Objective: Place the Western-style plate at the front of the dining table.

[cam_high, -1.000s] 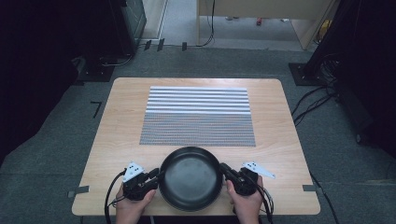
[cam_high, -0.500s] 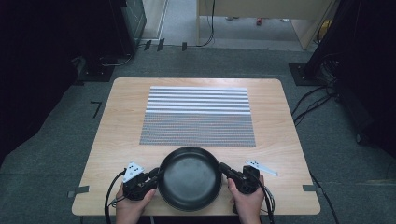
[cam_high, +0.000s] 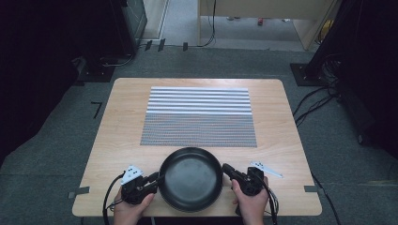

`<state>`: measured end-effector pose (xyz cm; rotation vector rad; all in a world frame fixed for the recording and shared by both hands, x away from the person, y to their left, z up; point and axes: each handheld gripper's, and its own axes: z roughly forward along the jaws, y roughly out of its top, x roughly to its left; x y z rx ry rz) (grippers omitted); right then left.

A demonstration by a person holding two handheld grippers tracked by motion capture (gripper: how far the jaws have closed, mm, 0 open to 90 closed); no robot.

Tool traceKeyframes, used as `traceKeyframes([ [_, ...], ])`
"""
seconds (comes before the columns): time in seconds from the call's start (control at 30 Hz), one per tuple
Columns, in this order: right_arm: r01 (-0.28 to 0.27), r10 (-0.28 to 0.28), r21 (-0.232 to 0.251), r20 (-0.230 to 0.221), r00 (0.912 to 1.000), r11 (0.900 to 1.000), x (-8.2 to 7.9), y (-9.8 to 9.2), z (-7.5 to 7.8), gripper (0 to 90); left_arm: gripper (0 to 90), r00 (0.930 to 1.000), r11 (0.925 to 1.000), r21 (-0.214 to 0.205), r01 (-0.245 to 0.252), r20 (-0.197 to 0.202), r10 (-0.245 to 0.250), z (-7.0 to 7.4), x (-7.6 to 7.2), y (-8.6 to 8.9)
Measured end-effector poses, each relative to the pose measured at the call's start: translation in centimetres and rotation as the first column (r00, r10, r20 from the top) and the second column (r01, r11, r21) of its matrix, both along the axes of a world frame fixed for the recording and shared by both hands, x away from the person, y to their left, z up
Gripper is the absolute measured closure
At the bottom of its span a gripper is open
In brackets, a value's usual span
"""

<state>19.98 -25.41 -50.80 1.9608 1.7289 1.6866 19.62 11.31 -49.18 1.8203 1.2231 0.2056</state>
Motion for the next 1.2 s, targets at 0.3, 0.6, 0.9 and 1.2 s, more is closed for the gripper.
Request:
traceKeyframes([
  [0.3, -0.01, 0.01, -0.012, -0.008, 0.9999, 0.9999, -0.7, 0.5, -0.1, 83.2, 72.5, 0.9999, 0.9997, -0.024, -0.009, -0.013, 0.008, 0.2, -0.3, 0.2],
  [0.6, 0.016, -0.016, -0.012, -0.001, 0.9999, 0.9998, -0.5, 0.7, -0.2, 86.1, 73.6, 0.9998, 0.9998, -0.007, -0.019, 0.008, 0.019, 0.2, -0.3, -0.1],
  [0.9, 0.016, -0.015, 0.022, -0.027, 0.9995, 0.9996, -0.3, 0.4, -0.3, 86.9, 74.3, 0.9989, 0.999, 0.029, -0.033, 0.036, 0.032, 0.3, -0.5, -0.5],
  [1.2, 0.014, -0.014, 0.026, -0.025, 0.9996, 0.9996, -0.4, 0.3, -0.3, 86.8, 73.7, 0.9981, 0.9987, 0.042, -0.03, 0.054, 0.028, 0.4, -0.6, -0.7],
])
